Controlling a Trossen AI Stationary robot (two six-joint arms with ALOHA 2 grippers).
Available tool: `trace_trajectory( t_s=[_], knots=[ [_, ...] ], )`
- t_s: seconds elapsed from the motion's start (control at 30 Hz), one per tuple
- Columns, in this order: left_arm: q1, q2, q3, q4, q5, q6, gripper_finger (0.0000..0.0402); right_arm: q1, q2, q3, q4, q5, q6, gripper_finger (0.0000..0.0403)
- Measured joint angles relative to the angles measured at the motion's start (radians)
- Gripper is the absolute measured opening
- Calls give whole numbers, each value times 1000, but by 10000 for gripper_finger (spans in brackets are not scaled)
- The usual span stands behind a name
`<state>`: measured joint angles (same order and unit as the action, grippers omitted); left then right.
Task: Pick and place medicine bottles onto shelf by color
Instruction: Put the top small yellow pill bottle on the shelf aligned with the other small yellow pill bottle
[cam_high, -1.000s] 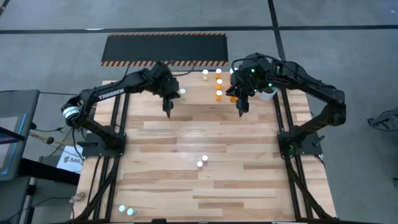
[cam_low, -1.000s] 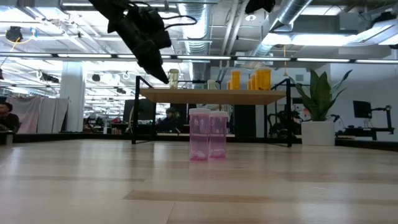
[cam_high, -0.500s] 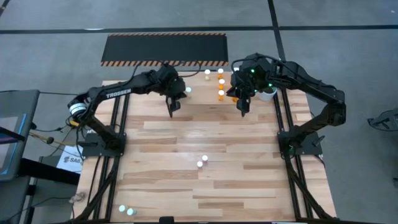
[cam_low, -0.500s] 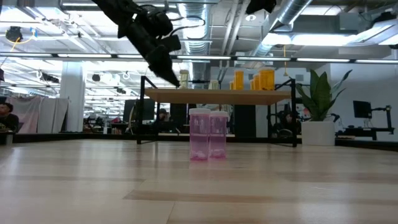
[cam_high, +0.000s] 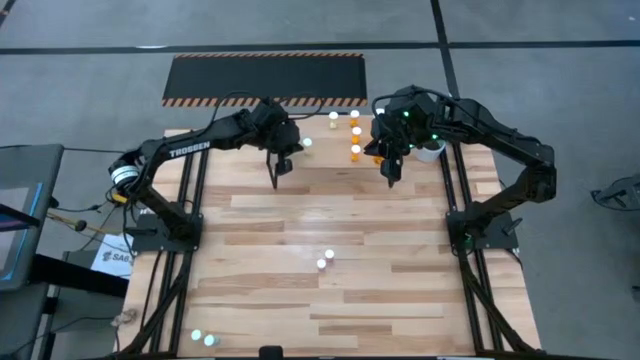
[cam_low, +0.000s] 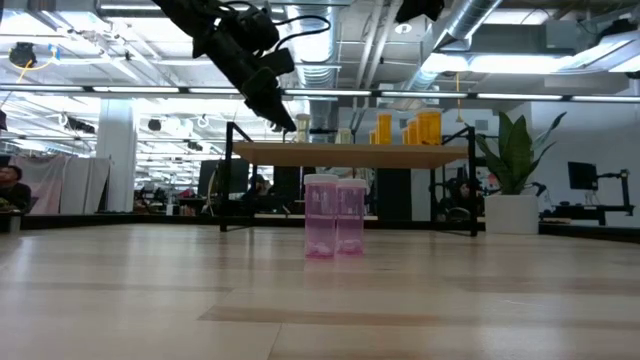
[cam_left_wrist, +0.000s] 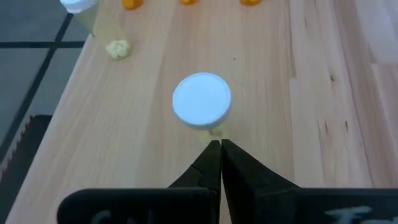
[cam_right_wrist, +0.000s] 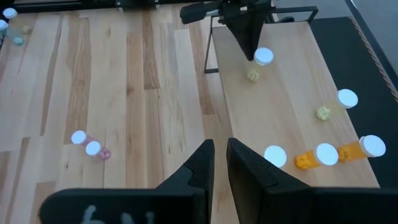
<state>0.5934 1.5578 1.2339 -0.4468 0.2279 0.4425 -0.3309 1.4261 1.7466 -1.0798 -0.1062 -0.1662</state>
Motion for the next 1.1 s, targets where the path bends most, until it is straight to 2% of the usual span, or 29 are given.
trace_trajectory(
  t_s=[0.33,0.57,0.67,0.87,1.0,1.1],
  knots=[
    [-27,33,0,113,4,-83,0,0,0,0,2,0,0,65],
    [-26,33,-1,65,-54,-88,0,1,0,0,-1,-2,0,65],
    [-27,33,-1,74,-49,-88,0,3,0,0,-5,-2,0,65],
    [-45,45,0,212,-31,-146,0,3,0,0,-5,-2,0,65],
    [-52,48,-2,272,-57,-198,1,3,0,0,-6,-2,0,65],
    [-57,47,-2,320,-53,-255,17,3,0,0,-14,-2,1,65]
  ],
)
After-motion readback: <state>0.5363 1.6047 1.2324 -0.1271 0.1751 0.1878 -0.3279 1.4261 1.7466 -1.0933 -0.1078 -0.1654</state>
